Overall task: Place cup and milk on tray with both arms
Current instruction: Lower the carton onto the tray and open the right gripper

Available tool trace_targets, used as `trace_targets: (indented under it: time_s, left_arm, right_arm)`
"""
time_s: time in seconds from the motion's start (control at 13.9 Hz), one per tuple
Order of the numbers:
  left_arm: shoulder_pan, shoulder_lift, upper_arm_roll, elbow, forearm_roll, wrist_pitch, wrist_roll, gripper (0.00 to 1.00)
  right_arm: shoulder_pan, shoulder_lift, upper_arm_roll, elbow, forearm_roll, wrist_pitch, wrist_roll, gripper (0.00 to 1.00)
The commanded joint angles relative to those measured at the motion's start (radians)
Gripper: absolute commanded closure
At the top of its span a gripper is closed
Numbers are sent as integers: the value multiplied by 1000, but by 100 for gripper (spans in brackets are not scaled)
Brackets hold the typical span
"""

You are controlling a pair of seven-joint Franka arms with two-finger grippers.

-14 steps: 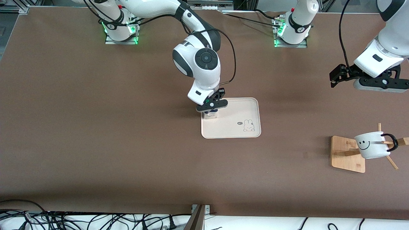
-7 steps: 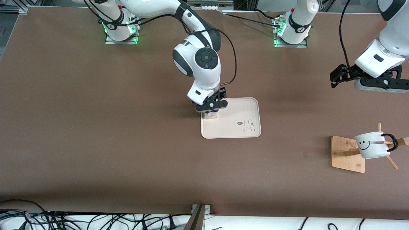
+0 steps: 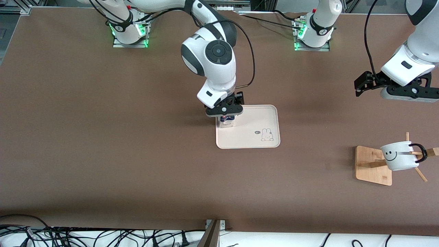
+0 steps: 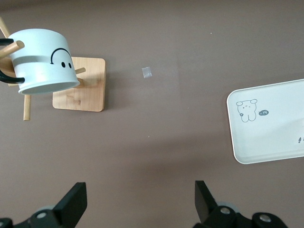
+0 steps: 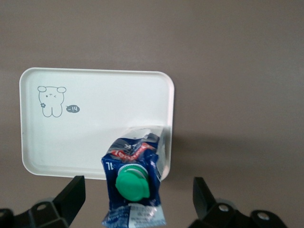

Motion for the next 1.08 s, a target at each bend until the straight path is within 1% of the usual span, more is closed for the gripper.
trace_targets:
  time_s: [0.0,0.14,0.29,0.36,0.43,0.58,0.65,0.79,0.87,1.01]
  left_arm:
    - [8,52,0,77,-11,-23,-2,0]
    - [9,83,3,123,-11,-25,-2,0]
    - [9,101,4,145,-9,-23,-4,0]
    - [8,112,4,155,-11,-23,-4,0]
    - [8,141,6,189,-12,-23,-4,0]
    - [6,215,7,253,0,-25,-5,0]
    - [5,238,7,258,-2,-23,-5,0]
    - [9,244,7,255,1,-13,-5,0]
    - [11,252,9,246,3,16,-21,0]
    - [17,241,6,214,3,76,-134,0]
  right_arm:
    - [-73,-93,7,-7,15,-77,7,0]
    - [-153,-133,7,-7,64,-119,-46,0]
    - [-234,-173,7,-7,118,-197,-91,0]
    - [-267,-198,7,-7,129,-235,-102,0]
    - [-293,-231,2,-13,130,-267,-135,0]
    - [-330,-280,-30,-22,130,-359,-236,0]
    - [-336,-308,-58,-26,130,-398,-284,0]
    - [-336,-388,-114,-87,132,-439,-353,0]
    - [-336,-437,-140,-146,132,-441,-389,0]
    - [-339,-533,-182,-253,132,-440,-467,0]
